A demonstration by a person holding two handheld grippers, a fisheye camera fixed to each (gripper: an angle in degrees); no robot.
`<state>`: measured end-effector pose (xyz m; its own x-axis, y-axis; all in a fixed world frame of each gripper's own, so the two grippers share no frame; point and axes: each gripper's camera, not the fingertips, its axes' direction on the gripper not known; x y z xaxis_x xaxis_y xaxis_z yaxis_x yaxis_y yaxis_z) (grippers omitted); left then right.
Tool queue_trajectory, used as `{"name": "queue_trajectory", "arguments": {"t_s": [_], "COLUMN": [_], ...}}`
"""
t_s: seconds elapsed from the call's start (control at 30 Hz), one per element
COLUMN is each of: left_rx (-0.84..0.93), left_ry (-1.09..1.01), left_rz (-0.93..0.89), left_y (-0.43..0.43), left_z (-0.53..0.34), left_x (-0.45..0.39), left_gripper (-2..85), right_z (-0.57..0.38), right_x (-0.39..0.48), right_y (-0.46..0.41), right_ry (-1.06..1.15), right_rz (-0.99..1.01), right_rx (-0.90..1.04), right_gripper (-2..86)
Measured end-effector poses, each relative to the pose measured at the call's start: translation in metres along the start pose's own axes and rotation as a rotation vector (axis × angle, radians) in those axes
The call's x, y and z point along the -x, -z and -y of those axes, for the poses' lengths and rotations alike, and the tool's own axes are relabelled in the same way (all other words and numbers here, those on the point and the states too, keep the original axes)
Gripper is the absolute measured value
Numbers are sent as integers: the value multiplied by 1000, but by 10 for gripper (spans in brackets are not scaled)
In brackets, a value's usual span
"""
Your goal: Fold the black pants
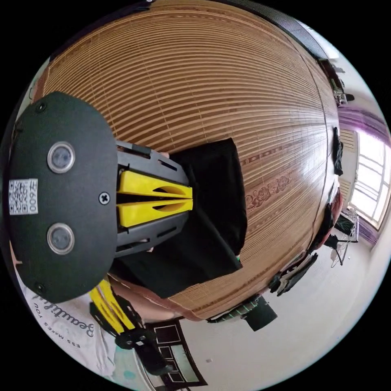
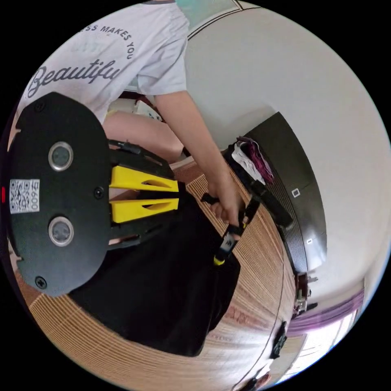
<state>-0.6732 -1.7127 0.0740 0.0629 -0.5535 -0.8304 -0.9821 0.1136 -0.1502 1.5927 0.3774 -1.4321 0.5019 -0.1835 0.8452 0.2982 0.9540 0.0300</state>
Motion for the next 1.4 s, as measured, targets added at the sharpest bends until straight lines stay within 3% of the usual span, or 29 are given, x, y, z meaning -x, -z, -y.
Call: {"name": "queue_trajectory", "arguments": {"t_s": [0.13,0.23,0.33,0.43,0.5,0.57,0.77,0.8,0.9,0.97,1.03,1.13,1.27,1.4], "left_rx": [-264,-202,-84,83,164,119,20,14,60,85,20,-109,-42,-31], "left_ry": [24,-168,-246,-211,-216,-149,-160,-174,-194,-141,-109,-153,-217,-179], "left_rz": [111,-124,-287,-234,-206,-317,-374,-368,-85,-209,-165,26,-166,-237], "left_y": [53,29,-31,-98,-133,-139,-88,-79,-74,-83,-57,17,75,75], "left_z": [12,65,126,178,190,192,206,207,212,229,237,221,144,73], "left_x": [-31,-96,-145,-153,-147,-123,-125,-127,-128,-108,-102,-106,-93,-77], "left_gripper": [2,2,2,2,2,2,0,0,-1,-1,-1,0,0,1], "right_z": [-55,-87,-83,-74,-74,-70,-56,-55,-47,-37,-30,-19,12,88], "right_x": [-66,-108,-139,-152,-155,-163,-182,-184,-189,-194,-199,-201,-201,-259], "right_y": [90,111,87,52,47,49,57,58,62,67,72,88,134,126], "right_ry": [-174,-304,-327,-301,-284,-278,-271,-272,-268,-262,-256,-252,-190,-180], "right_rz": [-18,-96,-74,-159,-202,-201,-187,-189,-210,-216,-209,-199,-98,91], "right_rx": [-245,-397,-269,-73,-72,-64,-54,-56,-60,-51,-43,-69,-220,-43], "right_gripper": [-6,-8,-8,-9,-9,-9,-9,-9,-9,-9,-9,-8,-8,-8]}}
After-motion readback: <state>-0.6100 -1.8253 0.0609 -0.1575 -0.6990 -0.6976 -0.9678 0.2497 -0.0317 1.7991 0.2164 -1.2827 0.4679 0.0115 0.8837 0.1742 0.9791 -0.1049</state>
